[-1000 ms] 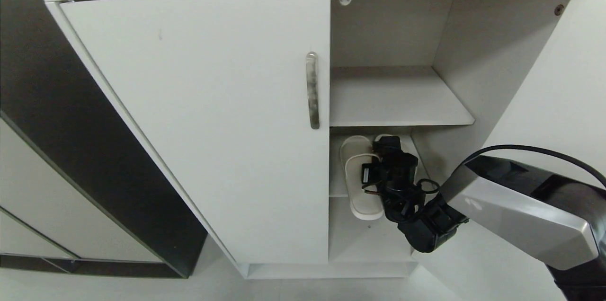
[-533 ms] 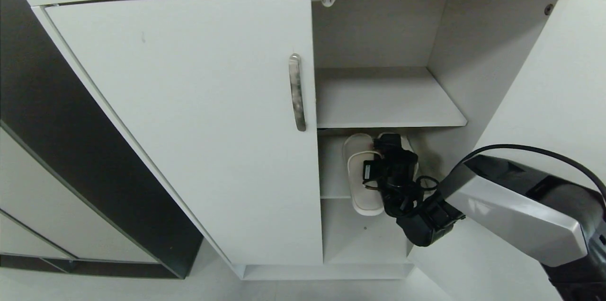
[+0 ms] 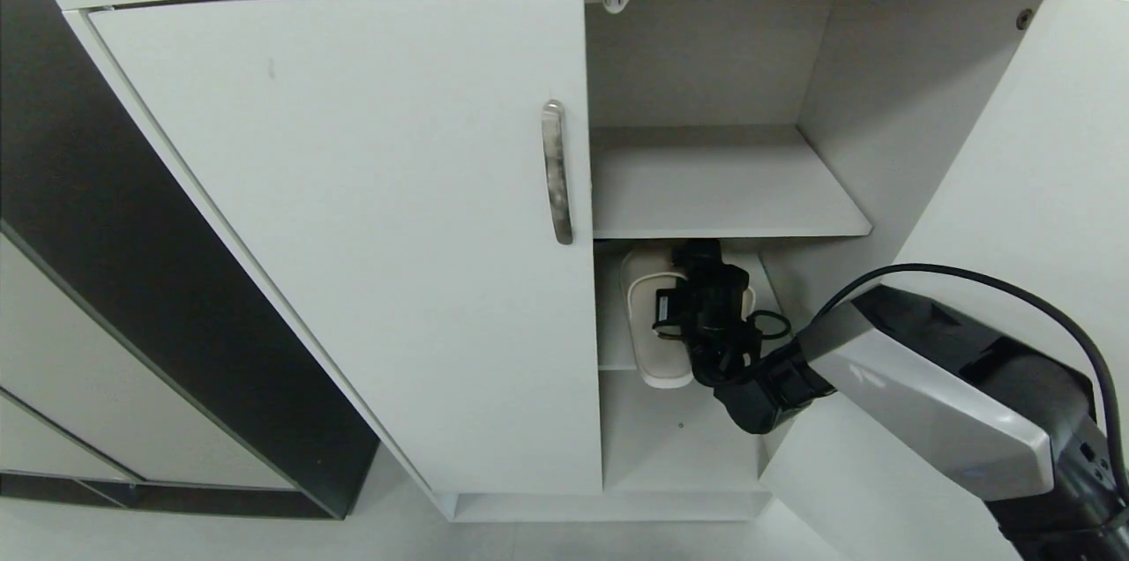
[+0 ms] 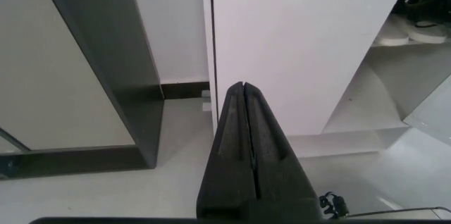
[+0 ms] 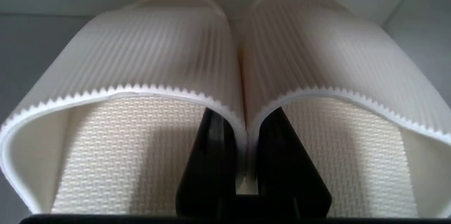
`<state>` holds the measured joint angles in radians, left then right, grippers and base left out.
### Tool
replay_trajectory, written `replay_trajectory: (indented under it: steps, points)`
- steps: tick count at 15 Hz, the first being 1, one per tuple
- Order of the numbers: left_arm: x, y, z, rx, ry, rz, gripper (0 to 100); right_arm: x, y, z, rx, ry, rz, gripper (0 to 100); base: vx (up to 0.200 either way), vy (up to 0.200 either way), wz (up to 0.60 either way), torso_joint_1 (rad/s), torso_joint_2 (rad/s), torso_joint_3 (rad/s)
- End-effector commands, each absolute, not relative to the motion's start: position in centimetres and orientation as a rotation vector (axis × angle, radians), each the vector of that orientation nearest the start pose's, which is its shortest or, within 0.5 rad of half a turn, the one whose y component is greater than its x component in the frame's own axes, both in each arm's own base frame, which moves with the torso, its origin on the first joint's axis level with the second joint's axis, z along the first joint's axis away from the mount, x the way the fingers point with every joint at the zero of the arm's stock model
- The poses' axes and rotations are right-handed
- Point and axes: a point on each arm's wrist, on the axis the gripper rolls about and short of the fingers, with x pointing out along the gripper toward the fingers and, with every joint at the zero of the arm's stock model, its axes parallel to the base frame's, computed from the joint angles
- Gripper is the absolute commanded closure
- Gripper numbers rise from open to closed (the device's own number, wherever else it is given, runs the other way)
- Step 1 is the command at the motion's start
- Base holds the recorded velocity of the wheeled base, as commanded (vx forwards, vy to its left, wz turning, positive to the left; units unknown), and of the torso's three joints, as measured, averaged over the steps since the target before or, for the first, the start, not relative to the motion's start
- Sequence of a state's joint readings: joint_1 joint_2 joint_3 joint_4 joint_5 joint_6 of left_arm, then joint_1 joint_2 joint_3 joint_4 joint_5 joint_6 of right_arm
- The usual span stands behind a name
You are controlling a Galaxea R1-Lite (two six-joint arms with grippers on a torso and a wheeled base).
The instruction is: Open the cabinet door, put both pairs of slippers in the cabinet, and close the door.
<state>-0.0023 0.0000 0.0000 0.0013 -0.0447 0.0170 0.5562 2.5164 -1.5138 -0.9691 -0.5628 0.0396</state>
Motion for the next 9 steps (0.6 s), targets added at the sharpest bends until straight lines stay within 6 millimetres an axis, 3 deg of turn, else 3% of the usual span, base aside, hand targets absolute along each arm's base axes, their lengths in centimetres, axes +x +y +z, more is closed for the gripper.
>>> replay_trajectory:
  steps: [1,9]
  points:
    - [-2.3,-0.1,7.5,0.017,0.003,-0.046,100,43.6,25.6,6.3,0.025,0.023,-0.011,100,0.000,0.000,0.00,0.000,0.00,0.000]
    - [-2.3,-0.1,7.5,0.017,0.003,-0.046,100,44.4,25.3,5.2,0.018,0.035,-0.027,100,0.000,0.000,0.00,0.000,0.00,0.000]
